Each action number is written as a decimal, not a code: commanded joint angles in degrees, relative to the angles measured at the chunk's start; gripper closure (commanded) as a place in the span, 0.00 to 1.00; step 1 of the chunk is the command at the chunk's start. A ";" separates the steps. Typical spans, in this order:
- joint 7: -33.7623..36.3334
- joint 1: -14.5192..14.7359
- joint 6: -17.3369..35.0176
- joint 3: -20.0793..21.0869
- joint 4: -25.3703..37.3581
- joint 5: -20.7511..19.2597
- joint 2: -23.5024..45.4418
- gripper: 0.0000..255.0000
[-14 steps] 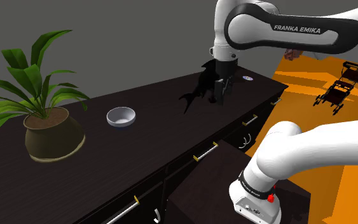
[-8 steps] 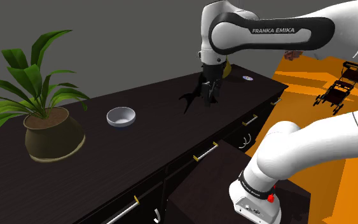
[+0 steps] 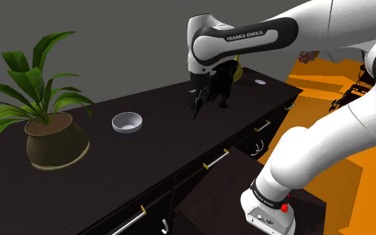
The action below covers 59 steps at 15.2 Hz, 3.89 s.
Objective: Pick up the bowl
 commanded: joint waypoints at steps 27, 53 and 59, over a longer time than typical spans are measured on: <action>1.26 3.32 11.53 2.93 51.86 5.19 57.14 0.00; 1.32 3.31 10.66 2.93 52.32 5.18 56.73 1.00; 1.58 3.29 6.80 2.96 54.82 5.16 55.36 1.00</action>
